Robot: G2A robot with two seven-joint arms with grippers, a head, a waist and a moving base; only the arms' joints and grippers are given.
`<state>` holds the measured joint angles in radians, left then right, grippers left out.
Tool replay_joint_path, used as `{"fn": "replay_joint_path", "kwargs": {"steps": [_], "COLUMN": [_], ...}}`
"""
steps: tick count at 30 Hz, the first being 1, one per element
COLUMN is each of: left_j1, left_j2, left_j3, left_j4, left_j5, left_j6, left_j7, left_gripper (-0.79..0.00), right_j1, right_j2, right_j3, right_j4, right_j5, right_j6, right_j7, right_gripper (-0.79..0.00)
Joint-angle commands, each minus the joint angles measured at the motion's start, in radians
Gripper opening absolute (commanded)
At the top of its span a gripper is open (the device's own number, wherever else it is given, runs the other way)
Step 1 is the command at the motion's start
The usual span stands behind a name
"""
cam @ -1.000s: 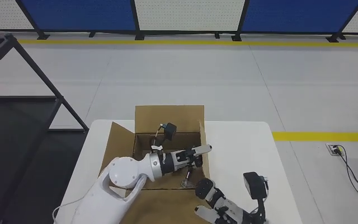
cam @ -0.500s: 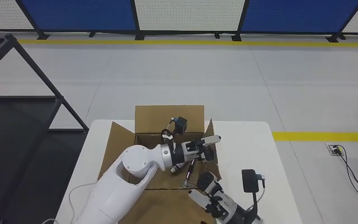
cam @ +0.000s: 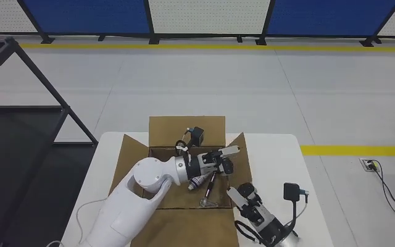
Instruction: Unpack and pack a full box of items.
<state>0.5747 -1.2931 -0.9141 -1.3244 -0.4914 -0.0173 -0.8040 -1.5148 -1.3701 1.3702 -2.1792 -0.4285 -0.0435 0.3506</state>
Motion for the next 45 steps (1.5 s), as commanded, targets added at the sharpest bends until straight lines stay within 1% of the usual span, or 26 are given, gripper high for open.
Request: {"fn": "replay_joint_path", "kwargs": {"steps": [1, 6, 8, 14, 18, 22, 24, 36, 38, 43, 45], "left_j1": [0.016, 0.082, 0.123, 0.260, 0.345, 0.409, 0.430, 0.430, 0.444, 0.482, 0.497], "left_j2": [0.004, 0.026, 0.039, 0.079, 0.100, 0.113, 0.117, 0.117, 0.117, 0.116, 0.116], "left_j3": [-0.018, -0.093, -0.135, -0.292, -0.389, -0.455, -0.470, -0.470, -0.476, -0.506, -0.510], "left_j4": [-0.014, -0.079, -0.119, -0.231, -0.275, -0.310, -0.323, -0.323, -0.326, -0.329, -0.327], "left_j5": [0.000, 0.018, 0.032, 0.078, 0.094, 0.073, 0.062, 0.062, 0.054, 0.027, 0.024], "left_j6": [-0.002, -0.020, -0.024, -0.021, -0.021, -0.013, -0.017, -0.017, -0.025, -0.057, -0.067], "left_j7": [-0.003, -0.017, -0.024, -0.030, -0.016, -0.042, -0.067, -0.067, -0.032, 0.054, 0.084], "left_gripper": [0.000, 0.000, 0.000, 0.000, 0.000, 0.000, 0.000, 0.000, 0.000, 0.000, 0.000], "right_j1": [0.007, 0.042, 0.066, 0.126, 0.154, 0.167, 0.167, 0.167, 0.164, 0.180, 0.184], "right_j2": [0.000, 0.001, 0.000, -0.002, -0.003, -0.004, -0.004, -0.004, -0.005, -0.009, -0.010], "right_j3": [0.004, -0.003, -0.013, -0.030, -0.037, -0.047, -0.047, -0.047, -0.046, -0.036, -0.037], "right_j4": [0.006, 0.037, 0.053, 0.100, 0.117, 0.121, 0.121, 0.121, 0.125, 0.144, 0.152], "right_j5": [0.002, 0.004, -0.001, 0.018, 0.030, 0.033, 0.033, 0.033, 0.028, 0.046, 0.056], "right_j6": [0.015, 0.045, 0.067, 0.094, 0.110, 0.122, 0.122, 0.122, 0.141, 0.242, 0.264], "right_j7": [-0.010, -0.007, -0.010, -0.008, -0.014, -0.026, -0.026, -0.026, -0.045, -0.093, -0.096], "right_gripper": [0.000, 0.000, 0.000, 0.000, 0.000, 0.000, 0.000, 0.000, 0.000, 0.000, 0.000]}}
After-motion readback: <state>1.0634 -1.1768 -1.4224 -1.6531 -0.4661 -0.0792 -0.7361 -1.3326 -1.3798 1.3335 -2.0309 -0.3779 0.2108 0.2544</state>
